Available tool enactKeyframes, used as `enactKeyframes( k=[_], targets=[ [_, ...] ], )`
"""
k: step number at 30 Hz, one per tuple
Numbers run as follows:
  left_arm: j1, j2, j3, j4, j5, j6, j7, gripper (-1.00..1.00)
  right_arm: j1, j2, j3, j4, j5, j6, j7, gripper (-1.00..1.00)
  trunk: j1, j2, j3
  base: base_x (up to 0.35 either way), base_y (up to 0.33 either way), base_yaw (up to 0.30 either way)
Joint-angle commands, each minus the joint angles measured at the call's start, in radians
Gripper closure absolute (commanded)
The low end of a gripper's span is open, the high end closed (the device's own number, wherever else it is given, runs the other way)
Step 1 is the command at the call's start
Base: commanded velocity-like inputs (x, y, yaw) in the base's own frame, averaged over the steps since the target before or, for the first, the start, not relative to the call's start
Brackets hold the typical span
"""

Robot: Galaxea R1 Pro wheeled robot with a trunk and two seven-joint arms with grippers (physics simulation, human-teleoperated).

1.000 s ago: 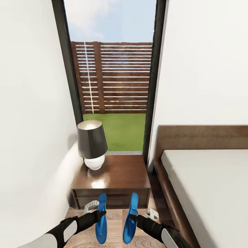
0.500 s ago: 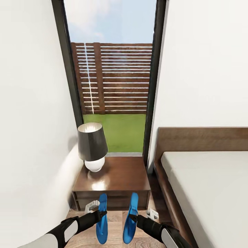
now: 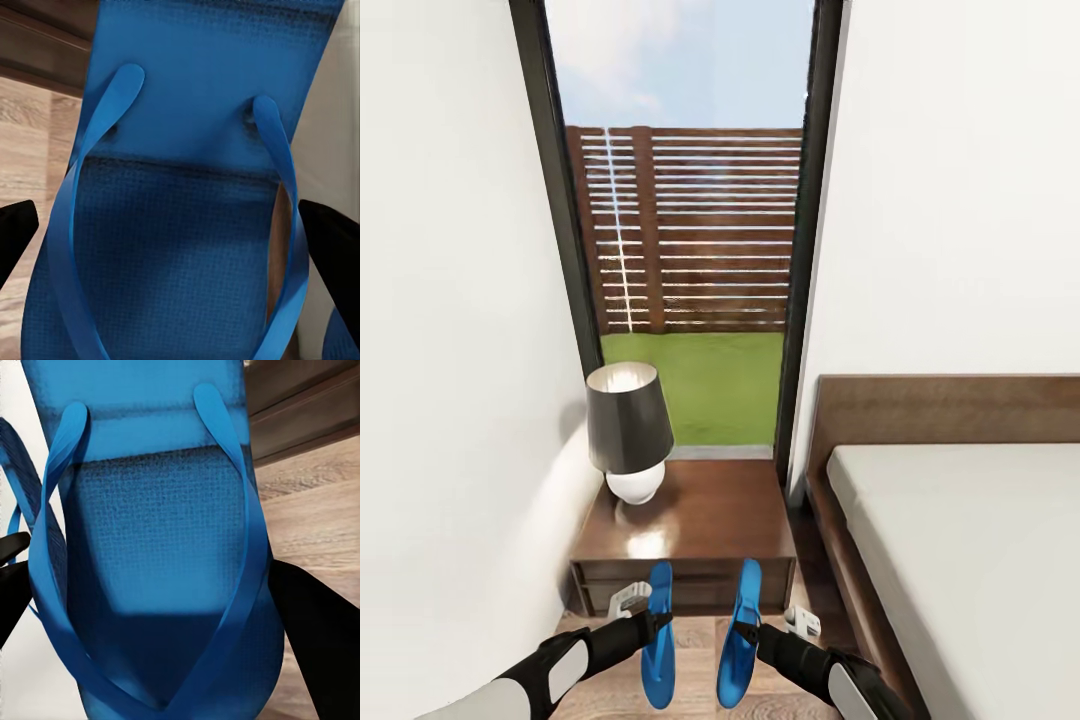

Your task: In the bedroom, move the book from the bed onto either nightstand, and place the two sandals side by side next to the bed.

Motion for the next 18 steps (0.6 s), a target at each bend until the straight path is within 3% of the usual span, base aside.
enactKeyframes(
  k=[1,18],
  targets=[
    [0.0,0.0,-0.006,-0.001,0.01,0.008,-0.002,1.0,0.0,0.0,0.001,-0.001,-0.007,0.005,-0.001,1.0,-0.004,0.007,0.002,0.0,0.0,0.0],
    [0.0,-0.002,-0.006,0.0,0.01,0.008,-0.002,1.0,0.0,0.0,0.001,-0.001,-0.007,0.005,-0.001,1.0,-0.069,0.126,0.055,0.0,0.0,0.0]
  ],
)
